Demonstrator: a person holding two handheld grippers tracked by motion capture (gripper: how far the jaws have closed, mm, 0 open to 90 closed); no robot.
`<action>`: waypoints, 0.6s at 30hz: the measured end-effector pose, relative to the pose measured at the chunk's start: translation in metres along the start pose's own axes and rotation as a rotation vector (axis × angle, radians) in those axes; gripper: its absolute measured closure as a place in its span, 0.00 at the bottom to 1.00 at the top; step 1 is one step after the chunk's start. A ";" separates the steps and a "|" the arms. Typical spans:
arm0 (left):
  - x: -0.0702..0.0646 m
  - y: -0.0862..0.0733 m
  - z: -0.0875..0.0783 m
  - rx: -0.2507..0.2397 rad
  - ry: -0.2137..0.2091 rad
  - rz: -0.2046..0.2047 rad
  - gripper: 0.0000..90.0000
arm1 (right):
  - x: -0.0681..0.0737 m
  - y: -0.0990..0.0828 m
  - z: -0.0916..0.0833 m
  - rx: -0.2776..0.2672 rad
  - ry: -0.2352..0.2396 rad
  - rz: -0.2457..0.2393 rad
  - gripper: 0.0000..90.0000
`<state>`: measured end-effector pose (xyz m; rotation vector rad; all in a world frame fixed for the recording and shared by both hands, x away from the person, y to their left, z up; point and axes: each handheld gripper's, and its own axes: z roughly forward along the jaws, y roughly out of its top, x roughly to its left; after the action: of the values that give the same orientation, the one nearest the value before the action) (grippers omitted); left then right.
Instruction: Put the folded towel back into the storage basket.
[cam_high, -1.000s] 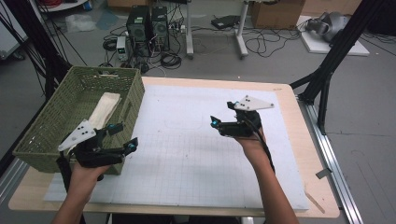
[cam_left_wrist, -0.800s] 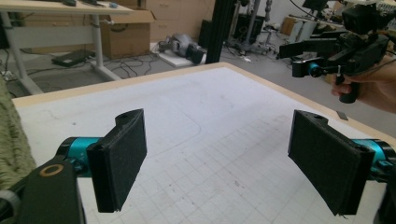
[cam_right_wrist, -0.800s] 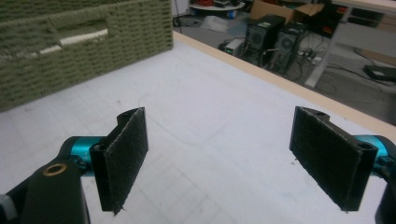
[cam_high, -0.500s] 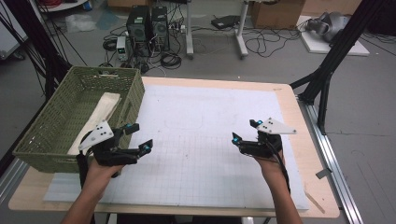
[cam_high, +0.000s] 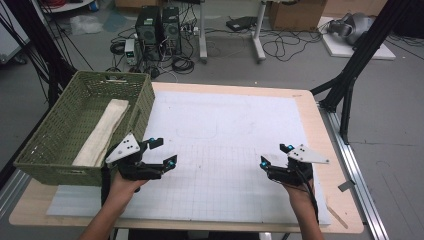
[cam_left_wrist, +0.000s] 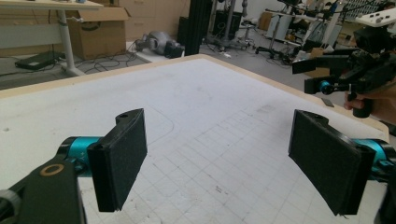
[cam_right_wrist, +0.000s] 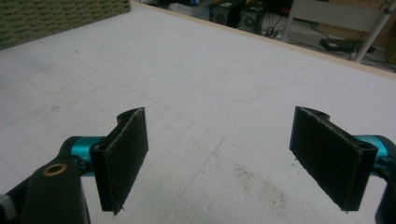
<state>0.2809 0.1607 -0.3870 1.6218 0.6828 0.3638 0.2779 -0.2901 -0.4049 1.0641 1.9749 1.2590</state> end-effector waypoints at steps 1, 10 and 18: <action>0.000 -0.001 0.001 0.001 0.000 0.000 0.22 | -0.001 -0.002 0.000 0.003 -0.002 -0.002 0.20; -0.002 -0.006 0.009 0.020 -0.001 0.018 0.22 | -0.003 -0.012 -0.001 0.038 -0.025 0.004 0.20; 0.000 -0.009 0.011 0.022 0.005 0.008 0.22 | -0.006 -0.014 -0.004 0.033 -0.038 0.004 0.20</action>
<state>0.2854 0.1523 -0.3977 1.6452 0.6866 0.3674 0.2736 -0.3003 -0.4163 1.1001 1.9724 1.2031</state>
